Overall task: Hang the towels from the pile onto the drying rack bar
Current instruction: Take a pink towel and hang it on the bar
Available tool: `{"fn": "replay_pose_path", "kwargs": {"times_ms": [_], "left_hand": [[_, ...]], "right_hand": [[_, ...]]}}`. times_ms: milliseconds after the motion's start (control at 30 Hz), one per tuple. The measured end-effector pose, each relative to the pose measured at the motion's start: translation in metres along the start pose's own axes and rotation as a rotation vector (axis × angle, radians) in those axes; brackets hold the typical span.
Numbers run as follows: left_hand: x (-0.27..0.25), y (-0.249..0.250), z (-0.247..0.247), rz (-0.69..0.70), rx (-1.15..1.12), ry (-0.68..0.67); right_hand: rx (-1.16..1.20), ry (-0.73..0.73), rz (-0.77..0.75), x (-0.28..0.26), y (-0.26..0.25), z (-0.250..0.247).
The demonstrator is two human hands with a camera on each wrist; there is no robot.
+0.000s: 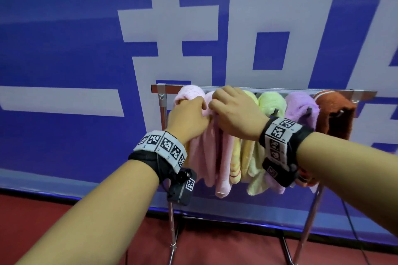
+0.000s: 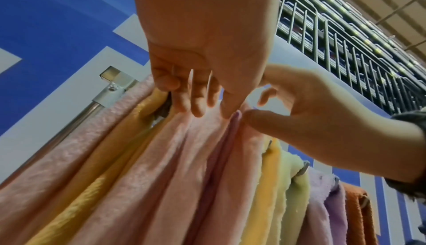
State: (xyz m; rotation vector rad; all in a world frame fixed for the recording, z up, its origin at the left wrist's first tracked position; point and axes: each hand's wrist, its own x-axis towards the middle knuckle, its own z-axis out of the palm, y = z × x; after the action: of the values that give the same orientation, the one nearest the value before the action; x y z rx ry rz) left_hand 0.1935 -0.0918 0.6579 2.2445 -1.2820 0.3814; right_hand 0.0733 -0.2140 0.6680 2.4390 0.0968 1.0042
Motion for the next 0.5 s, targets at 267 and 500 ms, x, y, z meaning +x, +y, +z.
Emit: {"fn": "replay_pose_path", "kwargs": {"times_ms": [267,500], "left_hand": [[0.009,0.022,0.005,0.138,0.161,0.150],[0.023,0.018,0.008,0.207,0.325,0.215]], "right_hand": [[-0.007,-0.202,0.406,-0.007,0.024,0.000],[-0.053,-0.243,0.430,-0.009,0.030,0.015]]}}
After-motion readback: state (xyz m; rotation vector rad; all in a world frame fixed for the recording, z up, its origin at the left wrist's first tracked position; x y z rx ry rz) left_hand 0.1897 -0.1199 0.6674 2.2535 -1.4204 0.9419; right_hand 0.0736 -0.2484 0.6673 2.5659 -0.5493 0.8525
